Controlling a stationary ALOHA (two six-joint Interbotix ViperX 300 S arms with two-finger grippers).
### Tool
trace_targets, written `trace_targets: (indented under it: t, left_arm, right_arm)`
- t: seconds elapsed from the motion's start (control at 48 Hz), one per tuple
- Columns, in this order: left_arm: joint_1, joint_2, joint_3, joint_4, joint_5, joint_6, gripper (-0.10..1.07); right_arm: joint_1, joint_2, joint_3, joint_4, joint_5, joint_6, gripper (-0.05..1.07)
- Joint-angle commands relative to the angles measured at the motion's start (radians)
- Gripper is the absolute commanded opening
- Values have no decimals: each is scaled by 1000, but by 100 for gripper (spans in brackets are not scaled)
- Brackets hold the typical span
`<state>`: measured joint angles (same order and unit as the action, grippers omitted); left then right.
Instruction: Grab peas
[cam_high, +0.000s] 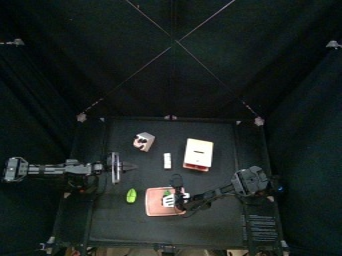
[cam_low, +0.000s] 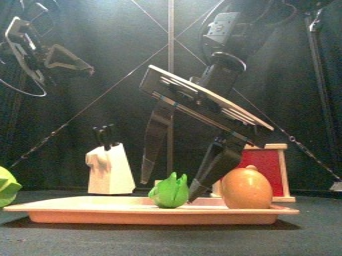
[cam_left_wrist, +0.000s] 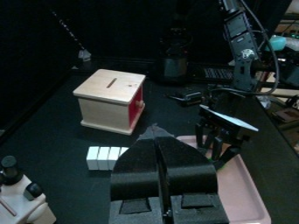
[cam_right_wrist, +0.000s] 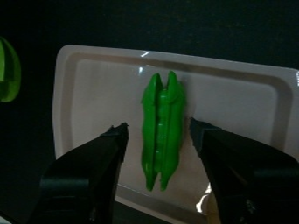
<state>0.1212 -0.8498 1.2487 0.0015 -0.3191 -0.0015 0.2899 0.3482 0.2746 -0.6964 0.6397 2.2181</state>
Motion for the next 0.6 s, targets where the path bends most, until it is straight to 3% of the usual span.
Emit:
trace_targets:
  t: [0.0,0.25,0.583]
  left_arm:
    - [2,2,-15,0,-3,3,-1]
    - [5,2,-14,0,-3,3,-1]
    - [6,2,-12,0,-3,3,-1]
  right_arm:
    - [-3,-52,-26,0,18,0,90]
    - [3,-61,-69,-5,147,-5,90]
    - [5,-23,-112,0,172,-5,90]
